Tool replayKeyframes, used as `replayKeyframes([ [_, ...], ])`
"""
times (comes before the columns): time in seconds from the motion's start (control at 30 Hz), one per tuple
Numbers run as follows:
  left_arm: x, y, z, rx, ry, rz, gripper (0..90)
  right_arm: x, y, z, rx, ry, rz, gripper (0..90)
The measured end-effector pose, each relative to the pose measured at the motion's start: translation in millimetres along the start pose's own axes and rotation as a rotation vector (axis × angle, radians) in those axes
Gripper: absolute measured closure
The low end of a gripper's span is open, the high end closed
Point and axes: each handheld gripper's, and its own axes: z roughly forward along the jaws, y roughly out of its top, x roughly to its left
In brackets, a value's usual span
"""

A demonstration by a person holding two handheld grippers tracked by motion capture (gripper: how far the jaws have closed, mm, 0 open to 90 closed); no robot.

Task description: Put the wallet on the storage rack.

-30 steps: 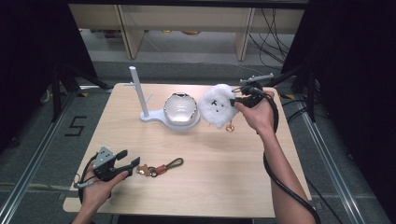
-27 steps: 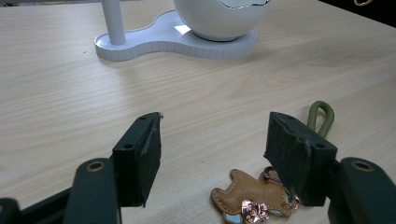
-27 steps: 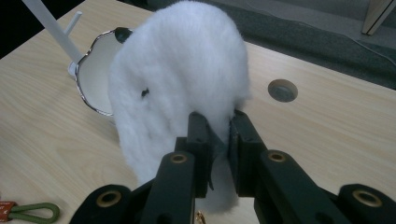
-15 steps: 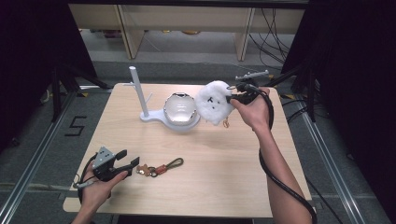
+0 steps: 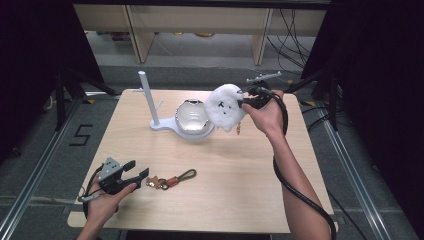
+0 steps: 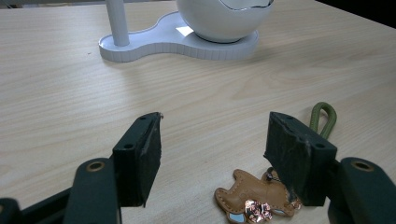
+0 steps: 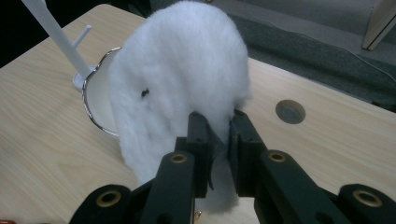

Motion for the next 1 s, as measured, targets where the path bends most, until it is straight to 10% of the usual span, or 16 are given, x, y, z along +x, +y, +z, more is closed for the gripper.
replayKeyframes([
  [1.0,0.9,-0.3,-0.7,-0.002,-0.001,-0.002,35.0,25.3,27.4,26.7,0.009,0.031,-0.051,81.0],
])
